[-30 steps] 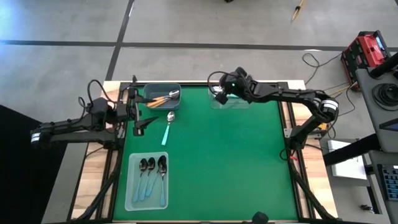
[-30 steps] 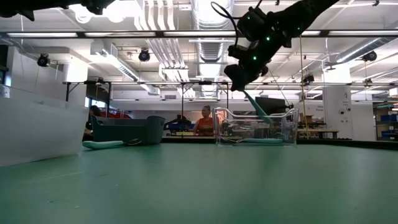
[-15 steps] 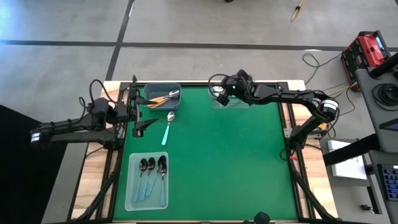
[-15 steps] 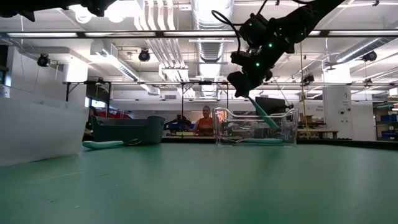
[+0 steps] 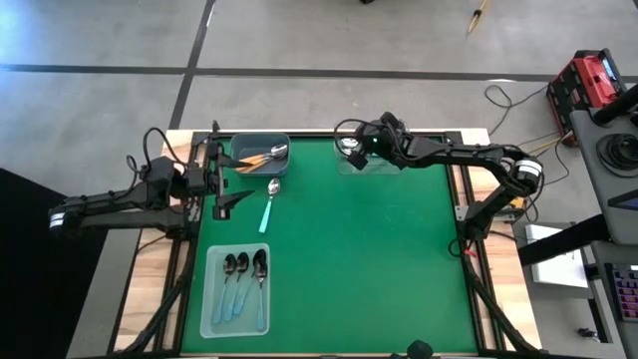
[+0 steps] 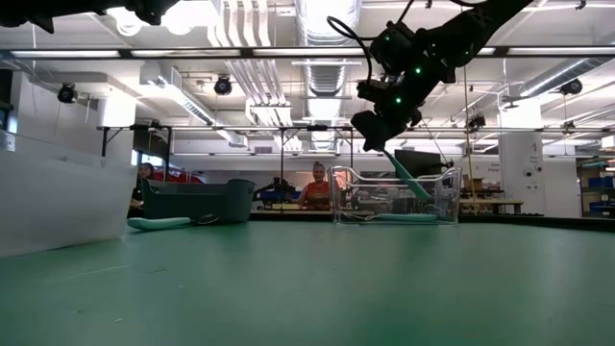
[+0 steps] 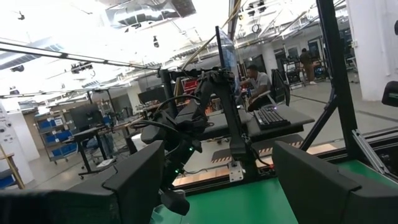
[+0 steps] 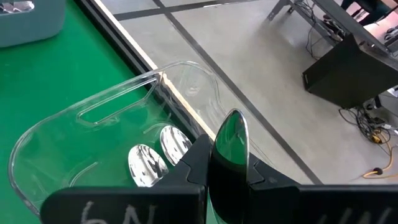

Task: Sort silverware by color (type)
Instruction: Put the light blue spoon into the transparent bin

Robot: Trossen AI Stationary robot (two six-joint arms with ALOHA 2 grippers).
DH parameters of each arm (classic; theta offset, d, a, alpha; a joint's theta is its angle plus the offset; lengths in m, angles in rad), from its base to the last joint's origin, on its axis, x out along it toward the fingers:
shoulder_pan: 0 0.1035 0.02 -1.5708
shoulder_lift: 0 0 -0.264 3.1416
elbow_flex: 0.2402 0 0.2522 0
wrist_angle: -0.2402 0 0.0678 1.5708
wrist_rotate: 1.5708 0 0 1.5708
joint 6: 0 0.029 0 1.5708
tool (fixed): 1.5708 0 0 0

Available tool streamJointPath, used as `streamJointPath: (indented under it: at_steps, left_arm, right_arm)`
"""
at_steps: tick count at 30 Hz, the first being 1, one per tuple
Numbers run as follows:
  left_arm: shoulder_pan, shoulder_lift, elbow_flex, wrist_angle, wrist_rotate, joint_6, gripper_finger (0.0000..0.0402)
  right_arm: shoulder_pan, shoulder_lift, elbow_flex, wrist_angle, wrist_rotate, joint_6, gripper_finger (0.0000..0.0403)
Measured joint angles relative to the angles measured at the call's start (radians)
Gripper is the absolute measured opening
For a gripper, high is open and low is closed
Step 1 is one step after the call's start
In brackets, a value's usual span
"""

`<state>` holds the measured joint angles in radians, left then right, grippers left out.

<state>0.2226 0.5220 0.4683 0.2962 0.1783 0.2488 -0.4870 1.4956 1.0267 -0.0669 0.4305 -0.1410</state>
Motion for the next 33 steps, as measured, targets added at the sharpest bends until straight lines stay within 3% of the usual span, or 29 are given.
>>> streamJointPath:
  at_steps: [11,19,33]
  left_arm:
    - [0.000,-0.022,0.000,-0.049,0.007,0.029,0.0276]
    - [0.000,-0.113,0.001,-0.142,0.008,0.023,0.0257]
    - [-0.001,-0.251,-0.027,-0.351,0.025,-0.050,0.0143]
  right_arm:
    - [0.000,0.000,0.000,0.000,0.000,-0.001,0.0013]
    - [0.000,0.000,0.000,-0.001,-0.002,-0.001,0.0013]
    - [0.000,0.000,0.000,-0.001,-0.003,-0.007,0.0013]
